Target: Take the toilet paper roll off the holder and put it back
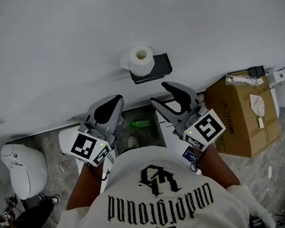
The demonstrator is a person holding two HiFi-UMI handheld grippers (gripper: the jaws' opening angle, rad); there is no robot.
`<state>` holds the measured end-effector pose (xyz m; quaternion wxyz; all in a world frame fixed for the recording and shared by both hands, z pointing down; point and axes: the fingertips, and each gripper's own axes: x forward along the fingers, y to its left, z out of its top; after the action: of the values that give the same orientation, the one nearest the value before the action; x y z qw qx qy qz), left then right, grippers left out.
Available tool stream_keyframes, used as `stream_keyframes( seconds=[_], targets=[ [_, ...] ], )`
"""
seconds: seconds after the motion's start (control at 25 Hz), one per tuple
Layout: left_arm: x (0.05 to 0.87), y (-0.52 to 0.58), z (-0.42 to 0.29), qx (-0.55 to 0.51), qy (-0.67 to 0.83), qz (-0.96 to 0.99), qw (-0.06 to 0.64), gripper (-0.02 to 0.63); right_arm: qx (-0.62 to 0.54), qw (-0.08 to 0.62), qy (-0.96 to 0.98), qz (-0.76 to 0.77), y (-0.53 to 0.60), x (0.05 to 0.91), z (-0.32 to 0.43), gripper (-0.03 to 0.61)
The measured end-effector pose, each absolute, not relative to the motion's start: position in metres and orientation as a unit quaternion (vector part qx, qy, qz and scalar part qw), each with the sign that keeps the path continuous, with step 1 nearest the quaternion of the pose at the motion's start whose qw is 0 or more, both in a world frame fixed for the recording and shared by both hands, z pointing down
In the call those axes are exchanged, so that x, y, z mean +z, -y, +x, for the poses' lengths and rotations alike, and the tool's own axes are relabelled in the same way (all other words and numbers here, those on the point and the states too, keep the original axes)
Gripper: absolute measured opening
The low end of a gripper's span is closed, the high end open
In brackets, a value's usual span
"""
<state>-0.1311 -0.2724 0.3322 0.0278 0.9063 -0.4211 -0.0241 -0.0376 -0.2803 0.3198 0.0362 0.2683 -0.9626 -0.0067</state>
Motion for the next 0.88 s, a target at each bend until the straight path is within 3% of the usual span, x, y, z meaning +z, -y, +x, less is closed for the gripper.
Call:
stream_keyframes(
  seconds=[0.44, 0.88],
  targets=[
    [0.337, 0.322, -0.159, -0.019, 0.393, 0.919, 0.035, 0.014, 0.021, 0.045, 0.946, 0.321, 0.346, 0.338, -0.063, 0.311],
    [0.35, 0.359, -0.179, -0.019, 0.363, 0.931, 0.044, 0.014, 0.051, 0.087, 0.915, 0.391, 0.405, 0.378, -0.076, 0.344]
  ],
)
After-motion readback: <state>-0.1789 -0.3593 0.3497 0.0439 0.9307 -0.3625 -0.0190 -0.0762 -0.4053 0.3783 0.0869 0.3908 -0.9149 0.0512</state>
